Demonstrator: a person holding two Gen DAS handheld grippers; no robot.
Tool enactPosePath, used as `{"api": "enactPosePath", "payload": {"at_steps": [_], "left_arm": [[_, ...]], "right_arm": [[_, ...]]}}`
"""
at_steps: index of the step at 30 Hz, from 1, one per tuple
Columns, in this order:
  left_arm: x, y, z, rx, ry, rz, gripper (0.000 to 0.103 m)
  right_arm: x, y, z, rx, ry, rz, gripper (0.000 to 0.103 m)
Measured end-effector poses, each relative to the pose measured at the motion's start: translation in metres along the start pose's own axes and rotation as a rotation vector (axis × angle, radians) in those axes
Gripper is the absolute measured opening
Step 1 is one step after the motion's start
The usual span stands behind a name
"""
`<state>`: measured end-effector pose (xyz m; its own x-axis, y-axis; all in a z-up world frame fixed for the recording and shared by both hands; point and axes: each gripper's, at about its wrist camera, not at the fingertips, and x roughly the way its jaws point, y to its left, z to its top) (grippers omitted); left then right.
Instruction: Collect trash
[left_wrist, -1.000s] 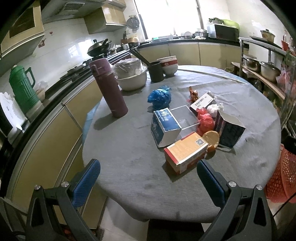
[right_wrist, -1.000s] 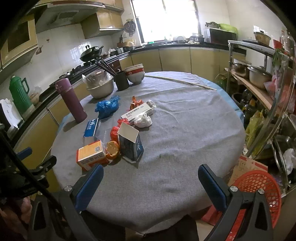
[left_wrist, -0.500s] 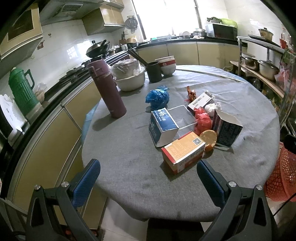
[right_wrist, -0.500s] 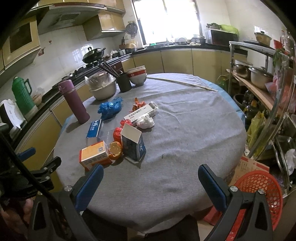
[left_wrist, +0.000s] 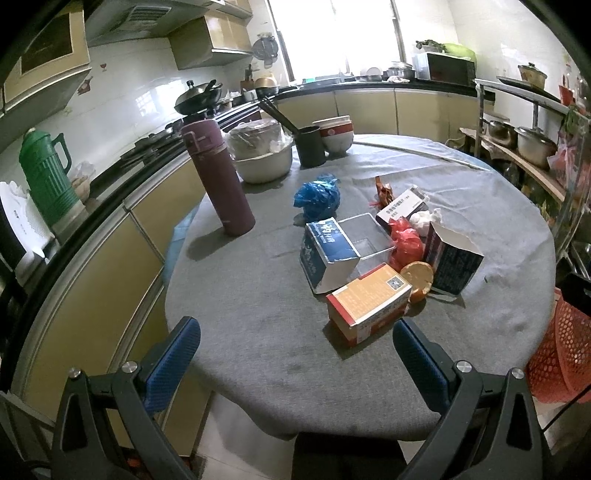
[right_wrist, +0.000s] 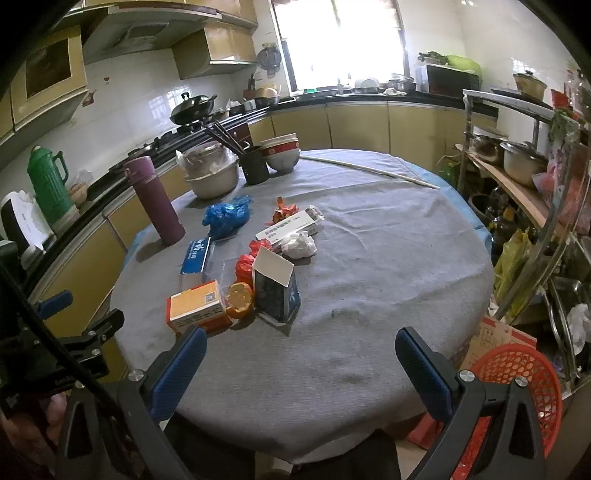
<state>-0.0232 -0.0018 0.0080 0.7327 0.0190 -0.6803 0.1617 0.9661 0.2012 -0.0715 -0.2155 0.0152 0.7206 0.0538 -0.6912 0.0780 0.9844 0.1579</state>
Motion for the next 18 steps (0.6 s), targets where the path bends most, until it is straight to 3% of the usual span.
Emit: {"api": "enactPosePath", "payload": {"at_steps": [18], "left_arm": [[0.011,0.007,-0.001,-0.014,0.02,-0.002,0.103]], "right_arm": [[0.016,0.004,0.0,-0.002,0.033,-0.009,0.103]]}}
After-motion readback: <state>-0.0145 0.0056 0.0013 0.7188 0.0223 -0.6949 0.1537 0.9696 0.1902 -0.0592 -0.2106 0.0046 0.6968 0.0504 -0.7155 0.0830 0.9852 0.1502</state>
